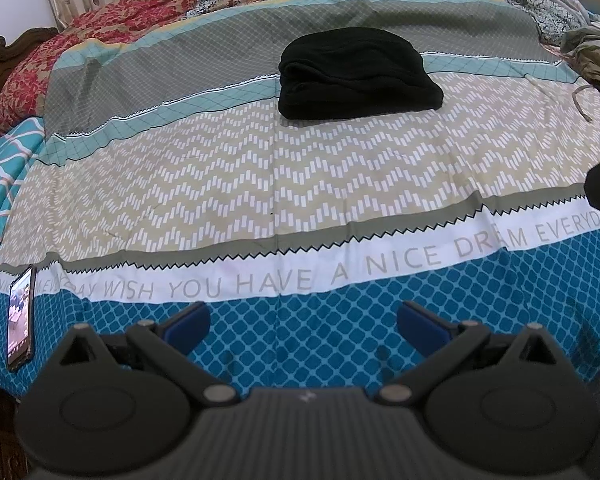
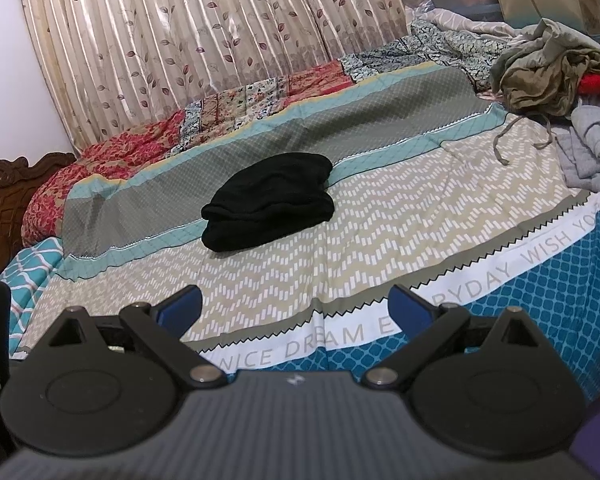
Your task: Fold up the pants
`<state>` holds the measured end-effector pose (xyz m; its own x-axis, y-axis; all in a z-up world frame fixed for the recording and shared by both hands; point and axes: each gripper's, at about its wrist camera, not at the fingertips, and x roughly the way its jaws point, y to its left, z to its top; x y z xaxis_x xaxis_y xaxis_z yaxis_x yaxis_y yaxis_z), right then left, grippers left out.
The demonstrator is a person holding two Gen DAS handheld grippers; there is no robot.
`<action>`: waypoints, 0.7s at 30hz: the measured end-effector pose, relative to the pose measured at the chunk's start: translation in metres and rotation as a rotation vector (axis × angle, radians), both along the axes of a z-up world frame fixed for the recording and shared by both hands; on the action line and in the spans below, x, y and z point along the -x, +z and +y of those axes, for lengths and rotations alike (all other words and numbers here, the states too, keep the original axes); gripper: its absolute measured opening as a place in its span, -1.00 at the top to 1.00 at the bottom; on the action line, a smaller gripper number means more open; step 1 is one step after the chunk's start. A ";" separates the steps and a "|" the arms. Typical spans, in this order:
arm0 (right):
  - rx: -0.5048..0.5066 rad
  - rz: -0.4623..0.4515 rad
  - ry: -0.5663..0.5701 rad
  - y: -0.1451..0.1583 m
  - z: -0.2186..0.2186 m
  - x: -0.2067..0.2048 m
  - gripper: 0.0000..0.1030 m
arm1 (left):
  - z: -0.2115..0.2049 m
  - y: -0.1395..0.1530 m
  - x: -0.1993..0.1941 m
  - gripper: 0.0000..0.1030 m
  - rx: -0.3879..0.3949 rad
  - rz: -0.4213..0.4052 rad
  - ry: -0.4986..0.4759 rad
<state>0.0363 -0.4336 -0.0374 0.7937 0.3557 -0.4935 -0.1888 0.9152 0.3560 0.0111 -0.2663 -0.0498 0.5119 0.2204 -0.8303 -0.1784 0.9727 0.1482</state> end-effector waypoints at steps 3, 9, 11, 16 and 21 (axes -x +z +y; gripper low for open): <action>0.000 0.002 0.001 0.000 0.000 0.000 -0.95 | 0.000 -0.001 -0.001 -1.00 0.003 0.003 0.000; -0.002 0.002 -0.004 0.000 0.000 -0.001 -0.95 | 0.002 -0.002 -0.001 -1.00 0.005 0.006 0.000; -0.002 0.003 -0.004 0.000 -0.001 -0.002 -0.95 | 0.002 -0.003 -0.001 -1.00 0.005 0.007 0.000; -0.002 0.003 -0.004 0.000 -0.001 -0.002 -0.95 | 0.003 -0.005 -0.001 -1.00 0.006 0.012 0.001; -0.006 0.006 -0.008 -0.003 -0.001 -0.002 -0.95 | 0.004 -0.007 -0.002 -1.00 0.009 0.019 0.002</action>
